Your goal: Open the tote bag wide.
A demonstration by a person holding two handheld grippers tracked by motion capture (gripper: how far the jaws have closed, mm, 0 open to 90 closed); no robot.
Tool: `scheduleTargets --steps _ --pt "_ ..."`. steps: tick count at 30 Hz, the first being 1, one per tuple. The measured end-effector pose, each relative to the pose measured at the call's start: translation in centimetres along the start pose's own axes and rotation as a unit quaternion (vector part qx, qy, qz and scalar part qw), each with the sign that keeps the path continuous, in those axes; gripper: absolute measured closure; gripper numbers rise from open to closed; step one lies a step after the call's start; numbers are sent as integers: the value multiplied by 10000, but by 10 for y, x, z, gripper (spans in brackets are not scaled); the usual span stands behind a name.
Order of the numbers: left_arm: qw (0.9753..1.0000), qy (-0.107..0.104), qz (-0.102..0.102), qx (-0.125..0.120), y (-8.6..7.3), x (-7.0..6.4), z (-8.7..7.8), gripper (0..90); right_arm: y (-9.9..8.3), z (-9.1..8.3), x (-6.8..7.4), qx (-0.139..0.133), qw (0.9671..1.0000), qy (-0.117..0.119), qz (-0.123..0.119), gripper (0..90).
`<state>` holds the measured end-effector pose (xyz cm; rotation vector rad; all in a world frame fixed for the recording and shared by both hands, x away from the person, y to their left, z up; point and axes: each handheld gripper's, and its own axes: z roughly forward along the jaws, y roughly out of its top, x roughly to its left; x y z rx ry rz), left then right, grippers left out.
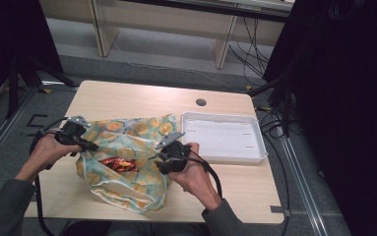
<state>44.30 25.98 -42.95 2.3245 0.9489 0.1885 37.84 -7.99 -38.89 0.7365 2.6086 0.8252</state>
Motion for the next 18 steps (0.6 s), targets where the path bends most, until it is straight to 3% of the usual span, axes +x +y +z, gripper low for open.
scheduleTargets --steps 3,4,6,7,9,11,12,14,15,17,18 --pt "10000 -2 -24 -28 0 -1 -1 891 -18 8 9 323 9995 -31 19 538" --pt "10000 -4 13 -19 0 -1 -1 891 -22 12 11 406 9992 29 25 603" --pt "10000 -14 -23 -59 -1 -2 -2 891 -27 21 7 440 9985 70 -318 800" --pt "9999 -49 -7 -103 -2 -2 -4 891 -29 25 3 492 9982 35 -327 881" --pt "9999 -83 21 -113 -3 -3 -7 890 -32 30 -13 453 9985 -154 -282 900" --pt "9998 -83 -65 -177 -5 -5 -9 891 -33 32 -32 282 9994 -204 -48 900" --pt "9998 -126 84 -97 -5 -5 -13 891 -33 33 -38 167 9997 -197 -4 900" --pt "9997 -161 37 -173 -6 -7 -17 891 -33 34 -51 -198 9995 -135 213 900" --pt "9997 -181 59 -178 -6 -7 -19 891 -33 34 -56 -196 9995 -110 233 900" --pt "9997 -163 92 -159 -5 -8 -21 891 -33 32 -60 -355 9982 -80 480 900" --pt "9997 -147 65 -162 -5 -9 -21 891 -31 26 -58 -451 9977 52 513 870"
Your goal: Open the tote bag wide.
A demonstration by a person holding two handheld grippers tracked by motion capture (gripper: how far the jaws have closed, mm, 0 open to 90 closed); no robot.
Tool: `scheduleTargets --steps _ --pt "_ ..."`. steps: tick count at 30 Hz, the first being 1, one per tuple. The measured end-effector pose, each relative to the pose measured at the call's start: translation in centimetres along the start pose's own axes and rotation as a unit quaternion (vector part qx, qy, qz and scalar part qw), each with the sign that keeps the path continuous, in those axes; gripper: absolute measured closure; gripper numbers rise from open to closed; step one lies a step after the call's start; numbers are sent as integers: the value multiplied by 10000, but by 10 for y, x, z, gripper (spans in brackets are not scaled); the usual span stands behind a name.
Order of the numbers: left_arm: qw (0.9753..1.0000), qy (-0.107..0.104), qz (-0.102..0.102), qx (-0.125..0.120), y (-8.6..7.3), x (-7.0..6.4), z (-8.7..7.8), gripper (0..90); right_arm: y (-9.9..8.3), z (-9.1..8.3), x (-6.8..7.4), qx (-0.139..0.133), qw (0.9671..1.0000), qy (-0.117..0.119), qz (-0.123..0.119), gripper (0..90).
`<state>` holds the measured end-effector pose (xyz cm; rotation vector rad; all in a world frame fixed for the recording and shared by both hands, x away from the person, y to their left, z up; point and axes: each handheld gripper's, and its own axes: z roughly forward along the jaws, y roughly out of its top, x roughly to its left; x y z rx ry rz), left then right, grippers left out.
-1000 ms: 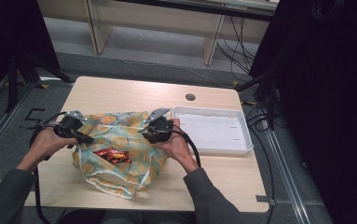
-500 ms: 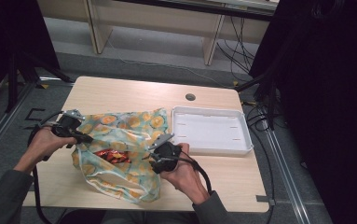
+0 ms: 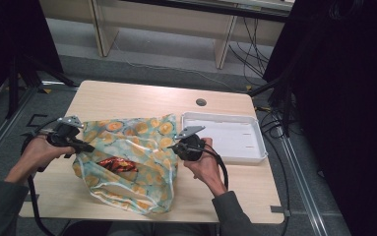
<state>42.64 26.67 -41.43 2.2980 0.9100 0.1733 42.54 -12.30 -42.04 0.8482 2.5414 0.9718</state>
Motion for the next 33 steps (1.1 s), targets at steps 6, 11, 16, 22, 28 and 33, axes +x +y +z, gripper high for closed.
scheduleTargets --steps 6,11,16,22,28,33 --pt "10000 18 -56 -67 1 -2 1 891 3 -39 41 -68 9993 342 109 557" --pt "10000 -9 -6 -18 0 -2 -2 889 -13 -23 74 375 9993 18 -37 455" --pt "10000 -45 -34 -59 -1 0 -3 889 -15 -4 62 654 9957 -155 -639 832" --pt "9990 -194 -233 -332 -8 2 -17 892 -5 -19 24 -601 9977 274 -134 900" --pt "9983 -256 -359 -380 -14 7 -5 891 -1 14 -18 -748 9941 586 529 900" --pt "9995 -95 -310 57 -20 19 17 891 -1 69 -16 161 9995 80 257 900"
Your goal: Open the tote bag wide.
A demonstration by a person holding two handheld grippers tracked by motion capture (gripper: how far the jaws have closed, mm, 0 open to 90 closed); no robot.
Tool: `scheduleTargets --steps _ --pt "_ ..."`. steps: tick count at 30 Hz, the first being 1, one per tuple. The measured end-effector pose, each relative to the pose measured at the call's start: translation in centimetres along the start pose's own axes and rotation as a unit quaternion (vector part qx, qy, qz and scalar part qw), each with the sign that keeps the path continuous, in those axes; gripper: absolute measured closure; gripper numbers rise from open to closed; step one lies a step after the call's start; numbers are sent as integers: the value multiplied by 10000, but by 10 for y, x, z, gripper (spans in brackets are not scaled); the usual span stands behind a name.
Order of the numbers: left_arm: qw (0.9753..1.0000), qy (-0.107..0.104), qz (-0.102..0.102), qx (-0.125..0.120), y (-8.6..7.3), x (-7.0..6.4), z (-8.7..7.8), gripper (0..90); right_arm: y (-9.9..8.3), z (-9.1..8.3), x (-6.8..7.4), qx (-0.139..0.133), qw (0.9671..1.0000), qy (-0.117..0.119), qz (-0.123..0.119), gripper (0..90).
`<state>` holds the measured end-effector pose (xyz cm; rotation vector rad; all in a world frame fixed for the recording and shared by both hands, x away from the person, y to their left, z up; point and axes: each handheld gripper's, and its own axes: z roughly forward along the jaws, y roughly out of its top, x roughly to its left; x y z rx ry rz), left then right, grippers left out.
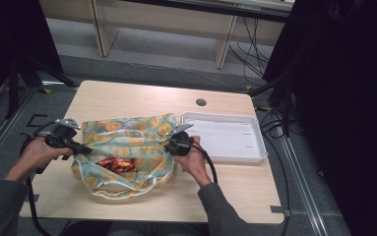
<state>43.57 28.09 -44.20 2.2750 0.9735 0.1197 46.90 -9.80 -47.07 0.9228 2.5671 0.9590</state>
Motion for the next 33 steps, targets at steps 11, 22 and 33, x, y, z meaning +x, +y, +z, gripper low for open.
scheduleTargets --steps 11,22,33 --pt "9998 75 -179 -59 -8 9 4 890 13 -30 18 18 9996 -144 -242 624" --pt "9997 136 -187 -105 -3 3 -4 885 22 -45 84 33 9909 763 -1109 703" --pt "9970 626 206 -413 15 -38 -45 531 9 -25 70 369 9913 744 -1025 745"
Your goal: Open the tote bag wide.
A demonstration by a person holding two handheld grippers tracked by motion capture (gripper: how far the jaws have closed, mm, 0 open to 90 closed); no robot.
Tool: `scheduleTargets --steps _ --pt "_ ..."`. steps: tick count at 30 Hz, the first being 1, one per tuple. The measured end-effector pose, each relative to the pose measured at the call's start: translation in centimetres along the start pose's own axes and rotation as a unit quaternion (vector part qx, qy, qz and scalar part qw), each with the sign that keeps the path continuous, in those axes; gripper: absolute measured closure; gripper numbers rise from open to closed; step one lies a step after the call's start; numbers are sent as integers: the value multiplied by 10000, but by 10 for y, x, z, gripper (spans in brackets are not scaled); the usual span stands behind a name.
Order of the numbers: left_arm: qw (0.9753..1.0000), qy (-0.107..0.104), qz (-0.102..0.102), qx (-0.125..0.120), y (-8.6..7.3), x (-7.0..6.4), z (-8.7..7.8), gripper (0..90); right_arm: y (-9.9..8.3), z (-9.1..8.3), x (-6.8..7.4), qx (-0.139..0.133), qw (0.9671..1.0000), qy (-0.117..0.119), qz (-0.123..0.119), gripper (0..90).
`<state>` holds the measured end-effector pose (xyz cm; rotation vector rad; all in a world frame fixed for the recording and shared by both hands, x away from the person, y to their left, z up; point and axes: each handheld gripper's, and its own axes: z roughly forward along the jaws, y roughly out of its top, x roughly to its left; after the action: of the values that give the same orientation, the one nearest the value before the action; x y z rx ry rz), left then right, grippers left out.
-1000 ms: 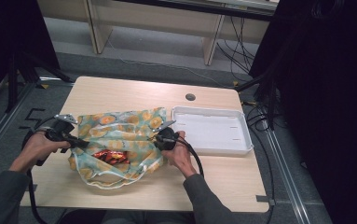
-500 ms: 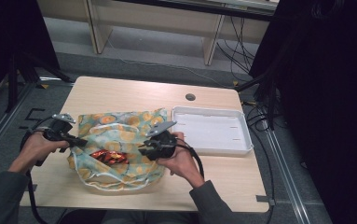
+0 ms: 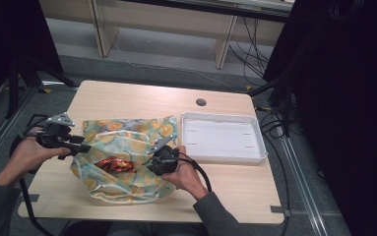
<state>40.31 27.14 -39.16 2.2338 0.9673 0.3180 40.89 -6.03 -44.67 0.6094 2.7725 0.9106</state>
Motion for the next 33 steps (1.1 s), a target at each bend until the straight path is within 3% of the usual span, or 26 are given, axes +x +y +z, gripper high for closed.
scheduleTargets --steps 7,10,11,12,17,20,23,26,27,33 --pt "9985 34 506 -181 8 -43 -16 560 2 2 0 -49 9999 -55 -70 745" --pt "9980 66 632 -15 3 -53 -10 586 2 1 -1 -99 9999 -68 -31 745" --pt "9983 55 585 36 0 -56 -6 591 2 -1 -2 -104 9998 -140 -57 745" --pt "9983 58 572 92 -3 -56 -1 597 2 -1 -1 -104 9999 -100 52 745" --pt "9969 -150 662 389 -16 -56 27 650 4 2 -1 -85 10000 -17 -19 743" --pt "9961 -99 633 603 -23 -54 38 664 5 6 1 -71 9999 -22 -88 744" --pt "9963 41 526 675 -29 -51 40 655 7 8 3 -58 9999 -78 -83 740" --pt "9945 309 578 819 -34 -50 38 645 7 9 2 -45 9999 -66 -74 735" --pt "9929 314 702 912 -35 -48 37 641 8 10 2 -19 9999 -61 -83 734" --pt "9943 195 564 882 -38 -47 34 640 10 19 13 62 9998 129 -102 723"
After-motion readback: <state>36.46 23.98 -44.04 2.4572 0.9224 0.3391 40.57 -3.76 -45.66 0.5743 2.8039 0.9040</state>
